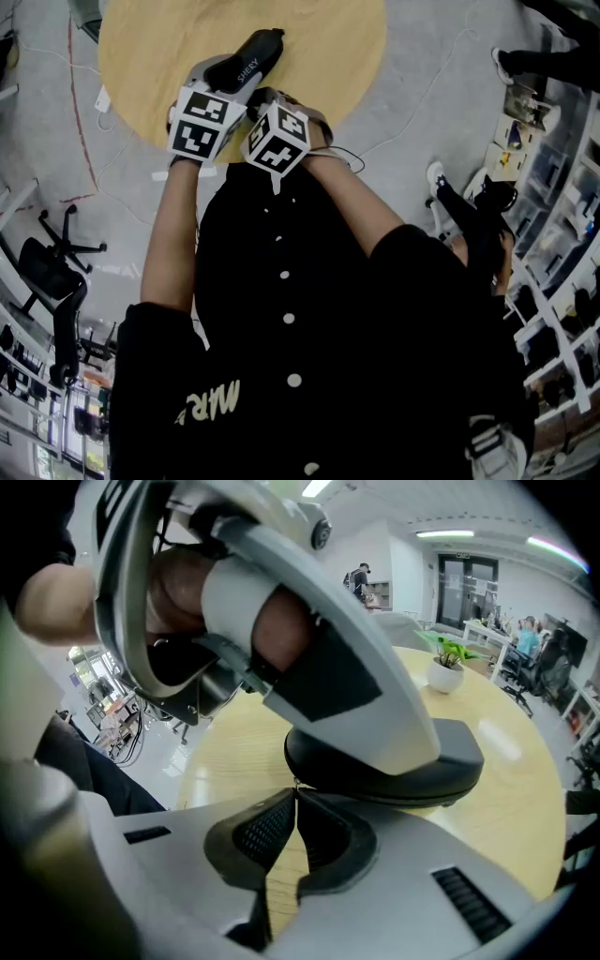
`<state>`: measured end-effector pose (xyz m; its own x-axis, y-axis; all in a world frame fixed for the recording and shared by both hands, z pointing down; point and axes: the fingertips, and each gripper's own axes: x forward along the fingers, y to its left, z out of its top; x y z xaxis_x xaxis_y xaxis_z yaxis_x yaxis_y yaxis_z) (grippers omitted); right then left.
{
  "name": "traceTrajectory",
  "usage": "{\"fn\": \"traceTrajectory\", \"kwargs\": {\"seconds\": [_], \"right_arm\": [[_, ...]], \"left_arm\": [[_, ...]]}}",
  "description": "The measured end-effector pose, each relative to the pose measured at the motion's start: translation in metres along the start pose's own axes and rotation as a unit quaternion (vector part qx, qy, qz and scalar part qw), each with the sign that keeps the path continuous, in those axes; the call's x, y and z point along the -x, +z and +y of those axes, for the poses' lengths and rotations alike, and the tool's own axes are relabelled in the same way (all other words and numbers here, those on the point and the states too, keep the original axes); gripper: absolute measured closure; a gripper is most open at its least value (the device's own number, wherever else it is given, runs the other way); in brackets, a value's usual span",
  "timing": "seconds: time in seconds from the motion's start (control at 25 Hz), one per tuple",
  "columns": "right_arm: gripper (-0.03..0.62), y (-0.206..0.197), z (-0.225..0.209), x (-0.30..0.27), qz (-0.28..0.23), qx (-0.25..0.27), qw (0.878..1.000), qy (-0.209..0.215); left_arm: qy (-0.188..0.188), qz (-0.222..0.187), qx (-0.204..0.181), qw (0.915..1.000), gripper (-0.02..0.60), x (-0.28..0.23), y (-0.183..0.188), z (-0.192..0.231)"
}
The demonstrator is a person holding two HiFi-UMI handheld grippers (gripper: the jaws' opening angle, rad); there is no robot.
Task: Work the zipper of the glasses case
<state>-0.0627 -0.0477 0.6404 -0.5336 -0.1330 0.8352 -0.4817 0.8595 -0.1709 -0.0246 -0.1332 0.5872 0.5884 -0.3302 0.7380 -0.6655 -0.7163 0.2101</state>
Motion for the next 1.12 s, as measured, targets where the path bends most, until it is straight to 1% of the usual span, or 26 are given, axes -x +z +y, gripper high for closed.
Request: {"fn": "traceTrajectory", "kwargs": {"seconds": [0.04,0.16,0.2,0.32,0.44,0.6,0.72,0.92,1.12], "right_arm": [[0.57,-0.001,0.0,0.001,0.0,-0.002,1.0,-0.003],[0.472,-0.002,0.001,0.008,0.0,-0.009,1.0,0.002],[0.455,-0.001,0.0,0.011,0.0,-0.009,1.0,0.002],[0.45,-0.003,-0.011,0.025,0.0,0.003,1.0,-0.007],[0.445,-0.002,-0.024,0.045,-0.001,0.03,0.999,-0.022],[0.444,0.012,-0.041,0.066,-0.007,0.08,0.996,-0.04],[0.444,0.029,-0.049,0.073,-0.009,0.112,0.993,-0.046],[0.444,0.053,-0.052,0.063,-0.005,0.151,0.988,-0.034],[0.444,0.068,-0.051,0.049,0.012,0.188,0.982,-0.013]], "left_arm": [[0.0,-0.004,0.004,1.0,0.388,0.001,0.001,0.0],[-0.001,-0.023,0.022,0.9995,0.387,0.009,0.005,0.003],[-0.001,-0.031,0.027,0.9991,0.385,0.014,0.007,0.004],[0.013,-0.051,0.042,0.9978,0.383,0.031,0.01,0.01],[0.039,-0.061,0.061,0.9955,0.382,0.053,0.0,0.016],[0.066,-0.058,0.094,0.9917,0.38,0.073,-0.028,0.014],[0.073,-0.047,0.113,0.9897,0.38,0.077,-0.05,0.003],[0.085,-0.043,0.147,0.9845,0.38,0.081,-0.074,-0.006],[0.103,-0.041,0.167,0.9798,0.382,0.072,-0.087,-0.014]]}}
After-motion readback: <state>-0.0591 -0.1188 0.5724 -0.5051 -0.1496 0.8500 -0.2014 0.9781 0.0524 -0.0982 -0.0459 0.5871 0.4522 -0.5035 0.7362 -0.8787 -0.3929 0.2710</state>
